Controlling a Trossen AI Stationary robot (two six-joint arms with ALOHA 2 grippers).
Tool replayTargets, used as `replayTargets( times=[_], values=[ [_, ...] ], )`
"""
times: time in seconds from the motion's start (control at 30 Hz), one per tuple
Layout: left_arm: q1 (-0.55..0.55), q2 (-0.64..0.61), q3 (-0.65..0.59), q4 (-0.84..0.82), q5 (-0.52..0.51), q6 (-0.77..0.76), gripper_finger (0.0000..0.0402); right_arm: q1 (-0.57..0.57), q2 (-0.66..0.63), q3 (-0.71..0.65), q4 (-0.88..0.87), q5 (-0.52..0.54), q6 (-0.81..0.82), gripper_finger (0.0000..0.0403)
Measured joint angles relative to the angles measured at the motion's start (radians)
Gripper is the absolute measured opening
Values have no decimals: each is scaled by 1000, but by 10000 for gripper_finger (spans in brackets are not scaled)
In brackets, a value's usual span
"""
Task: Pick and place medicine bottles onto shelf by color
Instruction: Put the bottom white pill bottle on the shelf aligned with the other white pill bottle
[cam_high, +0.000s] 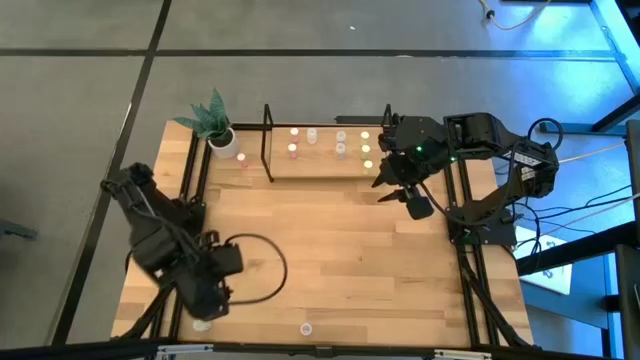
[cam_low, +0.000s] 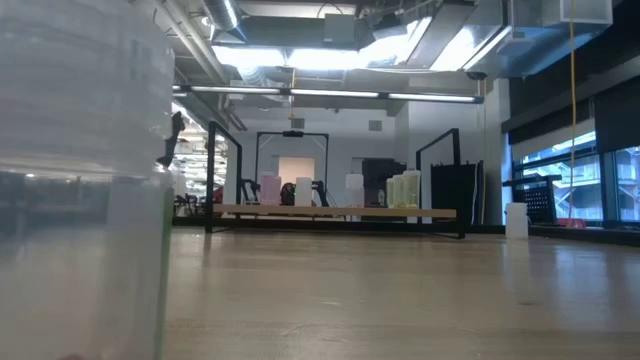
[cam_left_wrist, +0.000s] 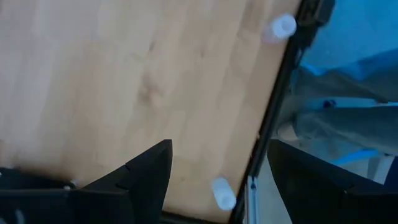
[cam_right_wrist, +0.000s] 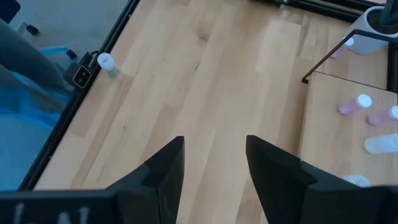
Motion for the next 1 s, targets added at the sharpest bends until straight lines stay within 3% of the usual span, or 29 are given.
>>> replayTargets(
  times=[0.53, 0.77, 1.0],
  values=[
    [-300, 162, 0, 1, -30, -241, 257, 0, 0, -1, 102, 0, 54, 174],
    [-361, 210, -10, 2, -42, -315, 257, -1, 0, -1, 101, -56, 60, 174],
    [-390, 209, -102, 63, -57, -410, 257, -1, 0, -1, 101, -77, 58, 174]
  ],
)
